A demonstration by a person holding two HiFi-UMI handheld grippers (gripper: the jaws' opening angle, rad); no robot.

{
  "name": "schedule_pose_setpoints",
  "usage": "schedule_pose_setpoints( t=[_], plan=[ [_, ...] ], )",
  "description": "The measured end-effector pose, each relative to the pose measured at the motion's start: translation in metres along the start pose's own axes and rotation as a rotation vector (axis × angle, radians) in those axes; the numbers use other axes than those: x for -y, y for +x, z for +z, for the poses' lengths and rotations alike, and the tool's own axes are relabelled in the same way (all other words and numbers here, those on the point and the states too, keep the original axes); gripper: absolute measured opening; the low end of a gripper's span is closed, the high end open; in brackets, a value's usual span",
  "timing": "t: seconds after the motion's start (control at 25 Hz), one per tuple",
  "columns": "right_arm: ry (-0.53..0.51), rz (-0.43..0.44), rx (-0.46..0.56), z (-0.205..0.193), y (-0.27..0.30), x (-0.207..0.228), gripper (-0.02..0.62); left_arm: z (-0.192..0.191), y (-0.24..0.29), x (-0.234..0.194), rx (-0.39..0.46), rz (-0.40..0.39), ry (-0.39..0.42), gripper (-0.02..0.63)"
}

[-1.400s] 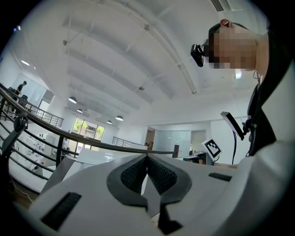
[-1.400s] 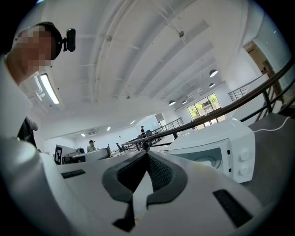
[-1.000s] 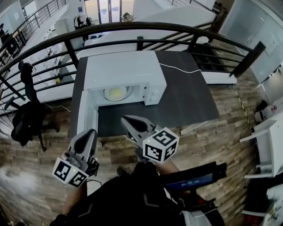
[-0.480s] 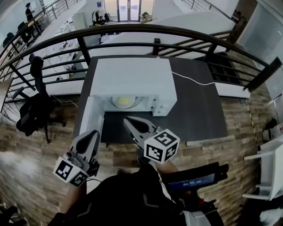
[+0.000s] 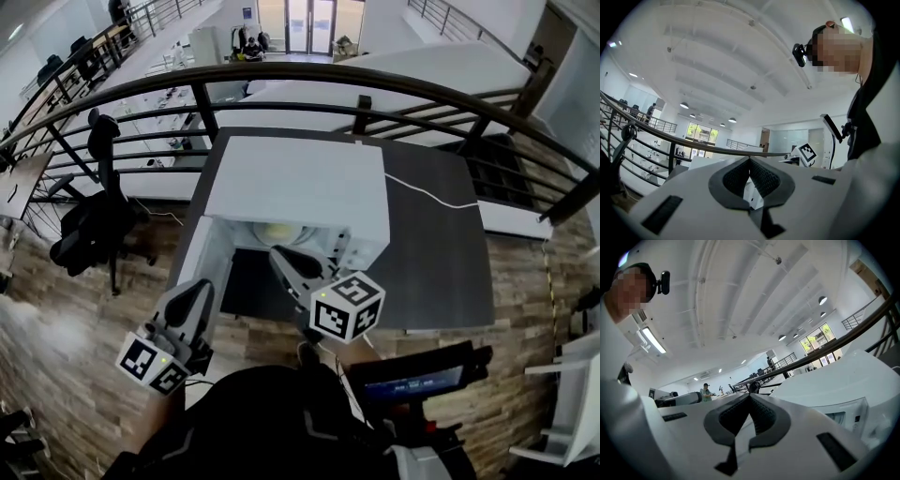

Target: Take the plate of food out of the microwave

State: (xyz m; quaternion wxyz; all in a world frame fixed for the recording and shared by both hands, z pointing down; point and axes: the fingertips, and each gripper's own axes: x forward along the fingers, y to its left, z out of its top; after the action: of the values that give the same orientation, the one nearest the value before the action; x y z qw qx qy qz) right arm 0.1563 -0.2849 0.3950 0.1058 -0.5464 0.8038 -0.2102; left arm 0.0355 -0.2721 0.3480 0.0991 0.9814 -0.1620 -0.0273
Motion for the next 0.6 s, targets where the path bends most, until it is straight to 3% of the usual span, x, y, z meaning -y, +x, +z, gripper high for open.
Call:
schedule_pose_setpoints(
  t=[0.36, 0.6],
  plan=[
    [0.053, 0.026, -0.017, -0.007, 0.010, 0.028, -0.011, -0.003, 0.013, -0.006, 0.008, 0.043, -0.004, 0.005],
    [0.151, -0.077, -0.044, -0.043, 0.015, 0.081, -0.011, -0.009, 0.021, -0.011, 0.003, 0.060, 0.000, 0.005]
  ],
)
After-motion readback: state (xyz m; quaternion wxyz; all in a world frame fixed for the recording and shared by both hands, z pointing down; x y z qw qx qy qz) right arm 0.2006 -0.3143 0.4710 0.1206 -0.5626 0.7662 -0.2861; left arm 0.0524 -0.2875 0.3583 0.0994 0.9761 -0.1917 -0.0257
